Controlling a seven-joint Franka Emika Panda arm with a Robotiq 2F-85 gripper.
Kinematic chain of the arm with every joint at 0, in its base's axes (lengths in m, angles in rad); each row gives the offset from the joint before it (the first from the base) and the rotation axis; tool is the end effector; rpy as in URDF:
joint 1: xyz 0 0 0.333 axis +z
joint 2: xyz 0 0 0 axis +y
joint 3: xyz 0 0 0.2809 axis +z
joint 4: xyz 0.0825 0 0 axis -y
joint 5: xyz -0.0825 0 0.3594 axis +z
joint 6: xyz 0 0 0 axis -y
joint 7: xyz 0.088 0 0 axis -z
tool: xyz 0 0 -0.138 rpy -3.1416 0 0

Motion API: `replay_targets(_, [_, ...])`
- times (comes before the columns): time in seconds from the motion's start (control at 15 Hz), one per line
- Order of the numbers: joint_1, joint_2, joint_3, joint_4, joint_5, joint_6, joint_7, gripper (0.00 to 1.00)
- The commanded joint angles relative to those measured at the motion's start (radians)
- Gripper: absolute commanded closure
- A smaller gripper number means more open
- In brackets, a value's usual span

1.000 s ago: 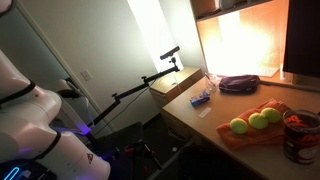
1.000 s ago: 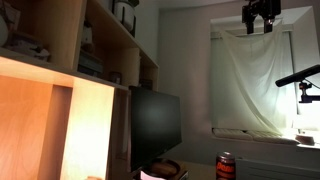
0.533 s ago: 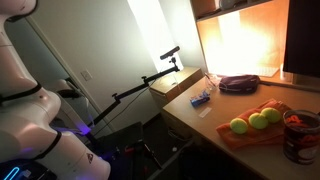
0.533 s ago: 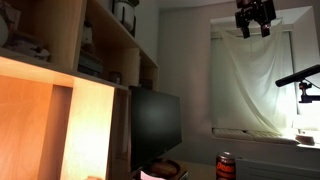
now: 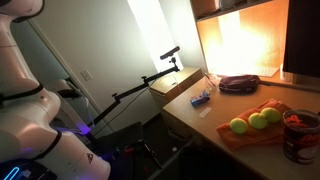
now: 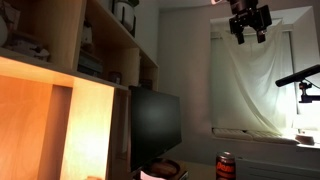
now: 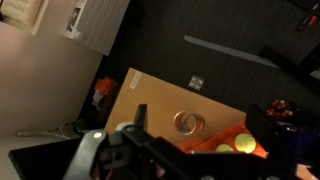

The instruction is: Put the middle tennis bowl in the can

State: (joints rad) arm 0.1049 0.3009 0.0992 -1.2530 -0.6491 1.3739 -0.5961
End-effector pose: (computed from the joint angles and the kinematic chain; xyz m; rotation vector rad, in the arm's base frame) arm 0.5890 0.0188 0.5429 2.3784 0.9037 -0.3835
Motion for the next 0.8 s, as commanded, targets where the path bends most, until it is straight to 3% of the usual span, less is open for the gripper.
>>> replay_targets(0.0, [0.031, 0.178, 0.016, 0.157, -0.013, 0.027, -0.143, 0.0])
replay_targets(0.2, [0.063, 0.32, 0.015, 0.283, -0.019, 0.09, -0.26, 0.0])
replay_targets(0.53, [0.072, 0.521, -0.005, 0.485, 0.019, 0.364, -0.453, 0.0])
replay_targets(0.73, [0.033, 0.615, 0.016, 0.589, 0.173, 0.459, -0.524, 0.0])
